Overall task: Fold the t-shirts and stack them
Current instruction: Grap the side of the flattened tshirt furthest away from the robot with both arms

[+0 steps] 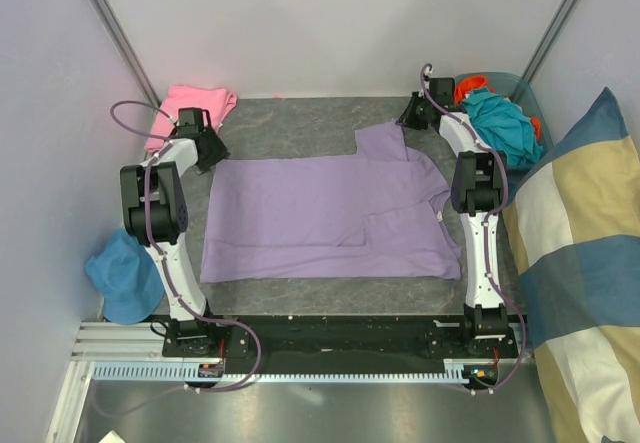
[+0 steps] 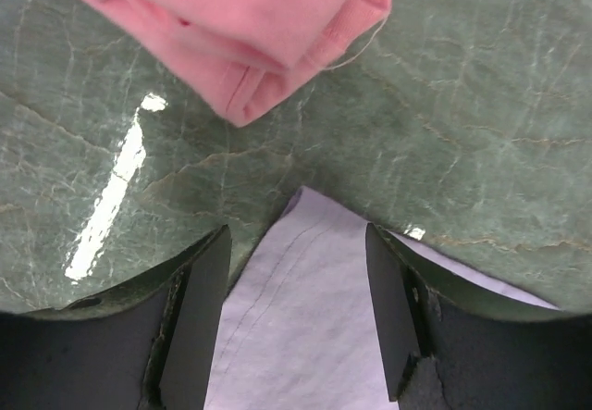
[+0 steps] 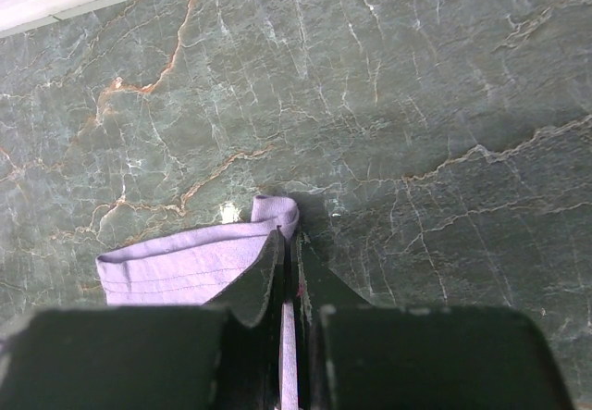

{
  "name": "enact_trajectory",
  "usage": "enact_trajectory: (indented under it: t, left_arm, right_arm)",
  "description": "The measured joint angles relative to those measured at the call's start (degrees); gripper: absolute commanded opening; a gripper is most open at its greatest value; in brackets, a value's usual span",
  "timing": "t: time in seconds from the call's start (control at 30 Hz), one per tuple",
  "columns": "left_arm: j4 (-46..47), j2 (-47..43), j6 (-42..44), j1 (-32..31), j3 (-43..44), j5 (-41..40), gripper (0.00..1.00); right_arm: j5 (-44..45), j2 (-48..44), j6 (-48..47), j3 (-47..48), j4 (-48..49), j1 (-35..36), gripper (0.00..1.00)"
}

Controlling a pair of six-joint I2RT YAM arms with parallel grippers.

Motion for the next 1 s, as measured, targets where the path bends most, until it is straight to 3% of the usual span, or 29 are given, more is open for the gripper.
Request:
enact_trajectory:
  t: [0.27,1.0]
  left_arm:
    - [-0.76,2.82,0.26,-0.28,5.75,-0.15,0.52]
    - [-8.72,6.38,1.64,-0.39,10.82,-2.38,0.5]
  right_arm:
    - [-1.16,-0.02,0.02,-0.72,0.92,-0.31,0.06]
    - [-2.4,-0.24,0.72,-1.75,2.23,-0.72,0.05]
